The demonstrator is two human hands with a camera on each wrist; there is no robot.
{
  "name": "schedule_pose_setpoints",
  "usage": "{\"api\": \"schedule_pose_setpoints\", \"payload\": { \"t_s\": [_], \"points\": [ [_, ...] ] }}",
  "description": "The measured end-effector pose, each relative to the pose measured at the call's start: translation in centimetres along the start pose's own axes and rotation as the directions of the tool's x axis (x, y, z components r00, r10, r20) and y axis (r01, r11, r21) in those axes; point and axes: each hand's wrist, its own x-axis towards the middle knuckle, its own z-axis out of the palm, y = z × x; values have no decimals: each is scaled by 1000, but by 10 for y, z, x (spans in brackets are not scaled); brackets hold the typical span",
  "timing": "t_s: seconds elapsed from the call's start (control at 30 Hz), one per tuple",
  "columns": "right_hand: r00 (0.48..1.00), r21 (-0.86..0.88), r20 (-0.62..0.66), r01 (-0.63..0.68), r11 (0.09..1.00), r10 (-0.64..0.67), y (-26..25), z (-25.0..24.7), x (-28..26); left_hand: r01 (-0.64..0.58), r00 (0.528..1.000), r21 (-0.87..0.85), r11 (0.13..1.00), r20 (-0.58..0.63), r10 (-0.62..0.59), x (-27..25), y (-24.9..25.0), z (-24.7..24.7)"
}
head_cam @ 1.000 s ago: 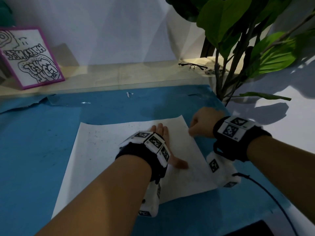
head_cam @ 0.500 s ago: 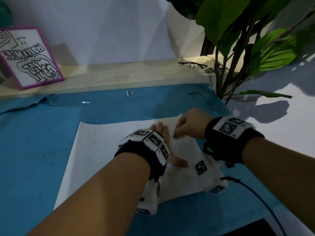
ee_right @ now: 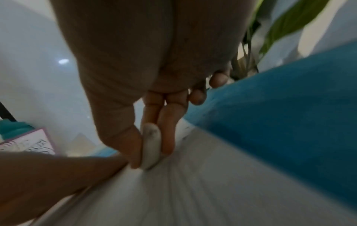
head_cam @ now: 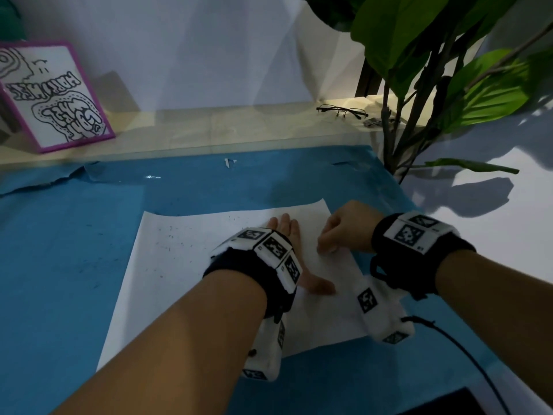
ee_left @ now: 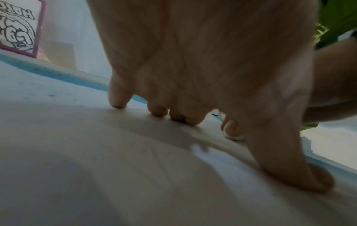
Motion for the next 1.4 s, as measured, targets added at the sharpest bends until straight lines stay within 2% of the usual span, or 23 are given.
{"api": "schedule_pose_setpoints", "payload": {
  "t_s": [0.03,0.1,0.17,0.27,0.33,0.43,0.5,0.53,0.6,0.67,0.7,0.83,0.93,1.0,1.07,1.13,1.17,1.2,1.23,1.27,1.33,1.37,1.4],
  "points": [
    [999,-18,-23,-32,999,31,2,-3,2,-2,1000,-13,1000,2,2,0,-1,0],
    [992,-212,-111,-79,974,56,4,-13,4,-6,1000,-35,999,16,7,-2,0,-1],
    [987,-331,-162,-73,941,20,0,-16,3,-9,1000,-43,999,21,10,1,-1,-1],
    [999,-212,-22,38,977,-44,-4,-7,-8,-13,1000,-7,1000,20,13,3,-3,1],
    [1000,-184,24,11,983,-7,7,-6,-12,-12,1000,2,1000,18,12,2,-2,-1],
    [995,-269,-76,-87,959,69,18,-21,-6,-5,1000,-12,1000,22,5,-1,-1,-4],
    [989,-311,-143,-79,947,35,14,-22,-3,-3,1000,-6,1000,22,3,3,-2,-2],
    [990,-290,-140,-38,956,-3,9,-18,-3,-3,1000,4,1000,20,3,5,-2,-1],
    [998,-180,-40,33,983,-41,0,-6,-6,-13,1000,12,1000,9,13,6,-5,1],
    [999,-98,33,7,995,-4,6,-2,-11,-18,1000,12,1000,5,18,6,-5,2],
    [999,-96,17,-39,995,41,11,-7,-10,-19,1000,2,1000,11,18,6,-5,1],
    [986,-323,-151,-119,939,73,11,-24,0,-14,1000,23,1000,23,13,5,-5,0],
    [998,-185,-54,6,983,-16,-1,-8,0,-27,1000,29,999,16,27,7,-6,2],
    [1000,-80,12,21,997,-20,-2,3,-3,-29,1000,17,999,0,29,7,-6,3],
    [998,-127,-62,-30,991,22,2,-3,1,-23,1000,2,1000,4,23,6,-5,3],
    [977,-304,-203,-126,944,65,7,-12,1,-8,1000,-13,1000,24,8,3,-4,1],
    [956,-283,-283,-154,947,71,11,-15,-1,-3,1000,-18,1000,28,4,3,-4,0],
    [934,-176,-348,-149,973,80,16,-16,-2,-1,999,-26,1000,33,2,3,-4,1],
    [904,51,-414,-90,995,103,21,-14,-6,3,999,-34,999,36,-2,2,-4,0],
    [864,329,-479,10,944,158,23,-7,-15,13,999,-37,999,39,-12,0,-3,-1],
    [821,762,-453,154,629,348,23,16,-30,14,998,-6,1000,53,-13,-5,2,-5],
    [814,868,-393,175,466,428,24,29,-35,-21,998,25,999,53,20,-9,6,-8],
    [802,918,-349,189,349,485,24,42,-36,-86,996,78,993,42,83,-14,11,-11]
  ]
}}
